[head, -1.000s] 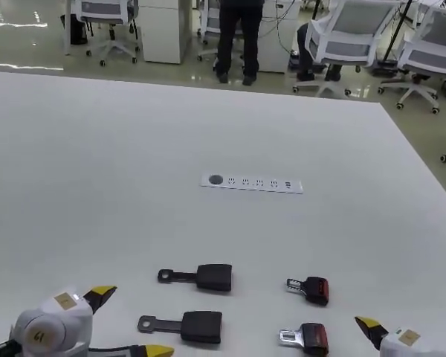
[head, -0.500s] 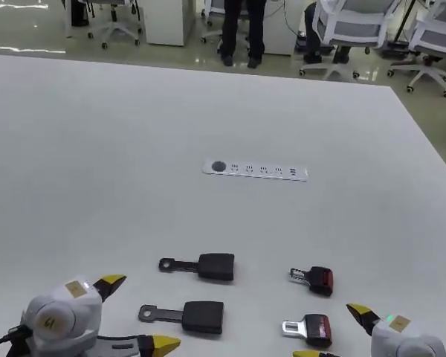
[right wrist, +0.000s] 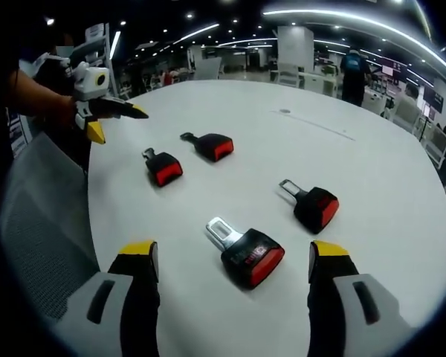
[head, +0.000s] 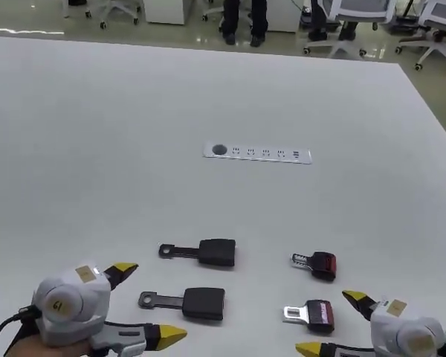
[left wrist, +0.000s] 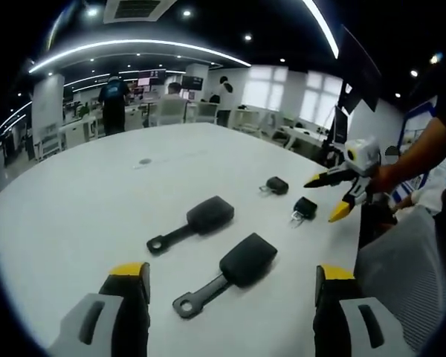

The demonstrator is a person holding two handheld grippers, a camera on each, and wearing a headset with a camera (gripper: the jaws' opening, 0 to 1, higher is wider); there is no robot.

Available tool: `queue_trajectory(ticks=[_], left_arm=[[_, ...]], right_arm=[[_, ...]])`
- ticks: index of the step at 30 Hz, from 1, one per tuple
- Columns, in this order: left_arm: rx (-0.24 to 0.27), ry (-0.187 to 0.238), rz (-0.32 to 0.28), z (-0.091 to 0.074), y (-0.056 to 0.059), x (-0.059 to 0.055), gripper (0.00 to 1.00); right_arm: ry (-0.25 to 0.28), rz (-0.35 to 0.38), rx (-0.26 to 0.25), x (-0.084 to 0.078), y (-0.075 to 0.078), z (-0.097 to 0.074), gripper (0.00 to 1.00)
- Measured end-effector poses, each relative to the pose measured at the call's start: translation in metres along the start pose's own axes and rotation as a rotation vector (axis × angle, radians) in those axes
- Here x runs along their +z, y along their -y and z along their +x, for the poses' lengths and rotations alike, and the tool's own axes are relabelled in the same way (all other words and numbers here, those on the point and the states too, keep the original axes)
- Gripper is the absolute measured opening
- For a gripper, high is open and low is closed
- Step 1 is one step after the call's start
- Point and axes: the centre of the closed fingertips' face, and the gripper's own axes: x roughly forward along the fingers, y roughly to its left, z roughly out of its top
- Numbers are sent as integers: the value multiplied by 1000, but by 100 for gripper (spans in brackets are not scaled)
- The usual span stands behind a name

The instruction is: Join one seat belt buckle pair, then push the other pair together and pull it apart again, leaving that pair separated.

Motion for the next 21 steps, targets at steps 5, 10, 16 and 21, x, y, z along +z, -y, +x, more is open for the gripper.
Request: queue_trajectory(ticks=[5, 10, 16, 21], left_arm=[[-23, -24, 27, 8, 0, -3, 93], [-38, -39, 52, 13, -1, -3, 92], [-75, -75, 92, 22, 2, -4, 91], [-110, -93, 120, 26, 2, -8, 90]], right_arm=[[-9, -28, 29, 0, 1, 3, 82], [-23, -33, 53, -3, 3, 8, 82], [-38, -43, 99, -5, 2, 12, 78], [-58, -55, 135, -10, 3, 16, 78]])
